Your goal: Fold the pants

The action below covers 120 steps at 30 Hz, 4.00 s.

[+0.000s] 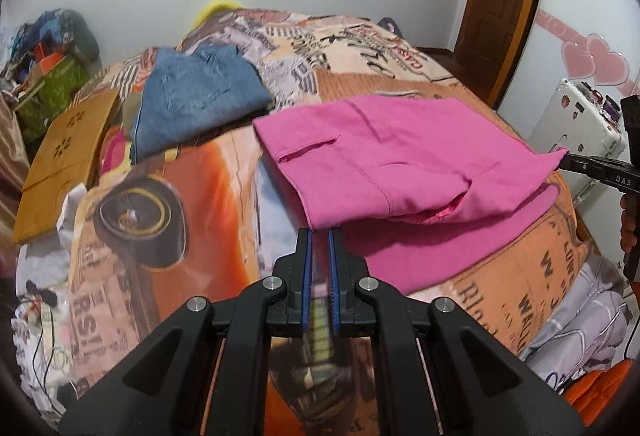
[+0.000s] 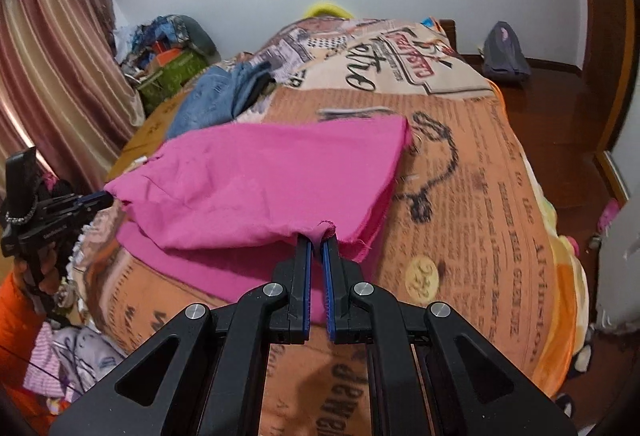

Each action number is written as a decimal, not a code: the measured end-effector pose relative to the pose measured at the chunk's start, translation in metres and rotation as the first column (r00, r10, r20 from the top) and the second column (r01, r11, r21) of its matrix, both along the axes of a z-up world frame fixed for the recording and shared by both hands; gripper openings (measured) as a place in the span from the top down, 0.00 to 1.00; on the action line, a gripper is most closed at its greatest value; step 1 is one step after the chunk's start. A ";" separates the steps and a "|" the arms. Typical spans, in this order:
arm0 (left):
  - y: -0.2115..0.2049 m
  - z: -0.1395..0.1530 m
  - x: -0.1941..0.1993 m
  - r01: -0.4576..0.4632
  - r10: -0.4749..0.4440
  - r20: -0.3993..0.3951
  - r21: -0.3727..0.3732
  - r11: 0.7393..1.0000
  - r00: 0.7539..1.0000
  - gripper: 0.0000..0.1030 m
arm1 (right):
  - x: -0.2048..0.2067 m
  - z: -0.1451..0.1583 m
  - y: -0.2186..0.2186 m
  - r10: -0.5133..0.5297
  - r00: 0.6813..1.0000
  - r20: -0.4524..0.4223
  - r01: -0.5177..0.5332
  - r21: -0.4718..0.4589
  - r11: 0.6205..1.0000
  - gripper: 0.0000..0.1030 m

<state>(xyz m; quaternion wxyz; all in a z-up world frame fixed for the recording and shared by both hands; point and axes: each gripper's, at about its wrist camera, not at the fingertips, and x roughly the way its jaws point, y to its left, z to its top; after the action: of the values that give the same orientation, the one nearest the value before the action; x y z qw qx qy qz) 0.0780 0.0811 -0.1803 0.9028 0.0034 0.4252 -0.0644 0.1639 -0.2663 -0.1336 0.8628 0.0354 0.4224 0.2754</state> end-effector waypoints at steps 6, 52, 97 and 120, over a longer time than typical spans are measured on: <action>0.010 0.000 -0.009 -0.028 0.028 -0.008 -0.001 1.000 1.000 0.93 | -0.003 -0.012 -0.005 -0.026 0.999 -0.037 0.025 -0.033 0.999 0.94; -0.100 -0.002 0.045 0.263 -0.270 0.001 0.224 0.938 0.963 0.91 | -0.015 -0.010 0.104 0.280 0.960 -0.025 -0.279 -0.184 0.942 0.50; -0.094 0.005 0.003 0.298 -0.296 -0.053 0.023 0.954 0.954 0.84 | -0.039 -0.006 0.086 0.248 0.969 -0.014 -0.246 -0.206 0.947 0.80; -0.034 -0.020 0.018 0.095 -0.102 -0.095 -0.081 0.992 0.990 0.63 | -0.013 -0.022 0.066 0.154 0.986 -0.070 -0.161 -0.095 0.982 0.66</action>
<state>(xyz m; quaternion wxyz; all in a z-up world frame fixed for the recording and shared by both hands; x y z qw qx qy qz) 0.0961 0.0471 -0.2003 0.8759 -0.0132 0.4657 -0.1251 0.1507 -0.2004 -0.1553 0.8254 -0.0331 0.4639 0.3200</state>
